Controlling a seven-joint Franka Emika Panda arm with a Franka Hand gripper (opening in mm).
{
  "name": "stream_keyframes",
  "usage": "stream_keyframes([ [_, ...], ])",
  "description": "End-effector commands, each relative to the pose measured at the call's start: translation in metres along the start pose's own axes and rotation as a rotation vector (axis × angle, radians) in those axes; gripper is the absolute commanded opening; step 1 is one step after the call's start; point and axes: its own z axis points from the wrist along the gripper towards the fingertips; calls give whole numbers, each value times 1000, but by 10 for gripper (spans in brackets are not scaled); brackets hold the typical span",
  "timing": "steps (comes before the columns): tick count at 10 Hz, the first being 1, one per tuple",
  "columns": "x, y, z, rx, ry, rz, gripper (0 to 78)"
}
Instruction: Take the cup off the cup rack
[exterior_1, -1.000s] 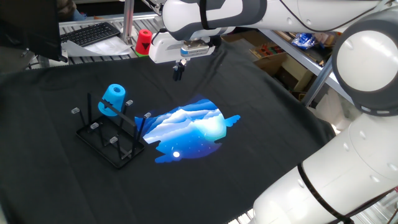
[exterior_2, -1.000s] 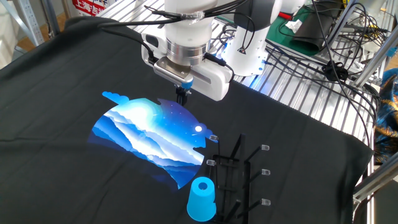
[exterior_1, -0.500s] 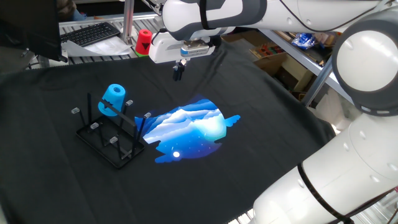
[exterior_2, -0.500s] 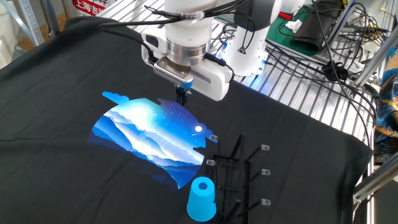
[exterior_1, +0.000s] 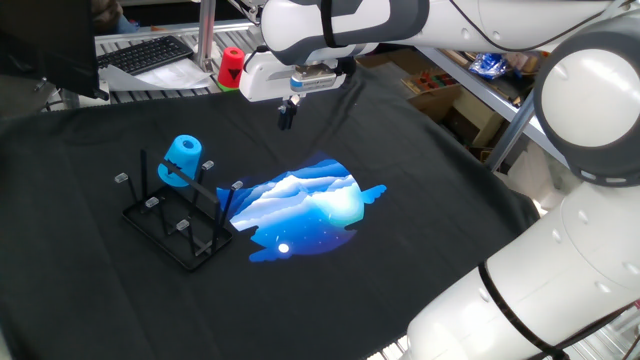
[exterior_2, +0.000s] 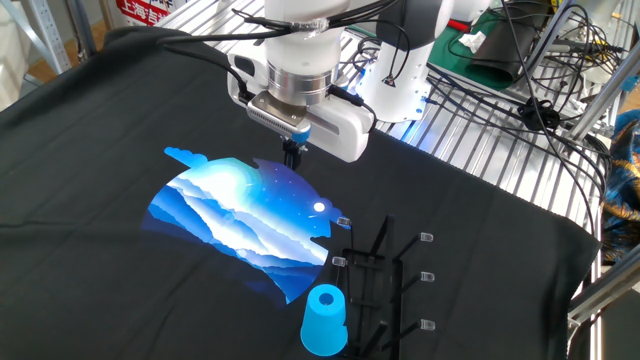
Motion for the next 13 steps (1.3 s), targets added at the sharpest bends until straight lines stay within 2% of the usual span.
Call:
stream_keyframes([
  [1,0,0,0,-178,30,124,0],
  [2,0,0,0,-161,28,122,0],
  [8,0,0,-1,-163,34,127,0],
  [10,-1,6,-3,-163,42,143,0],
  [11,-4,12,-5,-152,48,154,0],
  [13,-13,23,-10,-103,49,161,0],
])
